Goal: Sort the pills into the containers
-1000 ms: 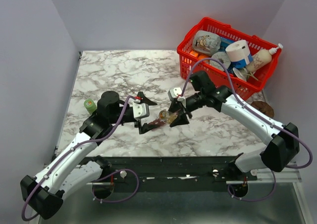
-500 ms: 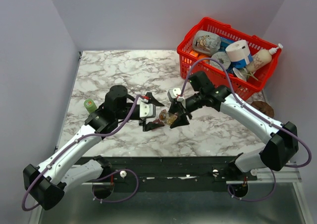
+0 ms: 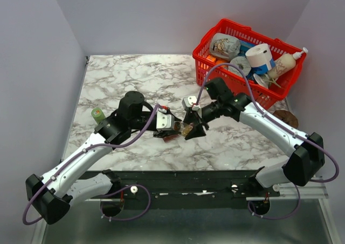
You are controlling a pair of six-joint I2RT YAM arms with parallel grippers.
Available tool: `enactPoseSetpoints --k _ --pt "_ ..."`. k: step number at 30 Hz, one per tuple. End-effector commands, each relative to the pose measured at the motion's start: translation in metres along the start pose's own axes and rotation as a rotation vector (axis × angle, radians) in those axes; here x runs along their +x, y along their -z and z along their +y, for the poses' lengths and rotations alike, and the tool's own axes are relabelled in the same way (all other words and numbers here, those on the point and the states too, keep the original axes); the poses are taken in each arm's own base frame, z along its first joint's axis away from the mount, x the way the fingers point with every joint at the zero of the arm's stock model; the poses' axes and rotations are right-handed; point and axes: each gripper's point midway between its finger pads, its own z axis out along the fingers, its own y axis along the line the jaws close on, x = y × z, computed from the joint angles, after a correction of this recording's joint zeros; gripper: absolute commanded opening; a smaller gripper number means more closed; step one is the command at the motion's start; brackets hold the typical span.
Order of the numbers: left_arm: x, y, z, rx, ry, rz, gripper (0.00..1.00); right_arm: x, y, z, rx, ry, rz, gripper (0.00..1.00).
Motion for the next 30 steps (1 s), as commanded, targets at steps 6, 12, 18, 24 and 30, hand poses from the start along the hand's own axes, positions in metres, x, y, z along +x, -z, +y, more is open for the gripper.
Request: enactPoseSetpoints --k 6,12,18,24,30 --pt "0.000 0.015 0.017 -0.187 0.139 0.044 0.00 -0.019 0.003 -0.006 0.043 0.023 -0.035 0.15" --pt "0.004 0.015 0.034 -0.344 0.431 0.017 0.00 -0.017 0.006 -0.022 0.129 0.007 -0.006 0.14" --pt "0.028 0.013 0.056 -0.560 0.877 0.082 0.00 -0.007 0.017 -0.052 0.308 0.011 0.062 0.14" --pt "0.059 0.009 0.074 -0.850 1.407 0.066 0.00 -0.001 0.027 -0.074 0.445 0.005 0.104 0.13" --pt "0.052 -0.003 0.077 -0.841 1.597 -0.018 0.01 0.004 0.033 -0.083 0.506 0.009 0.124 0.13"
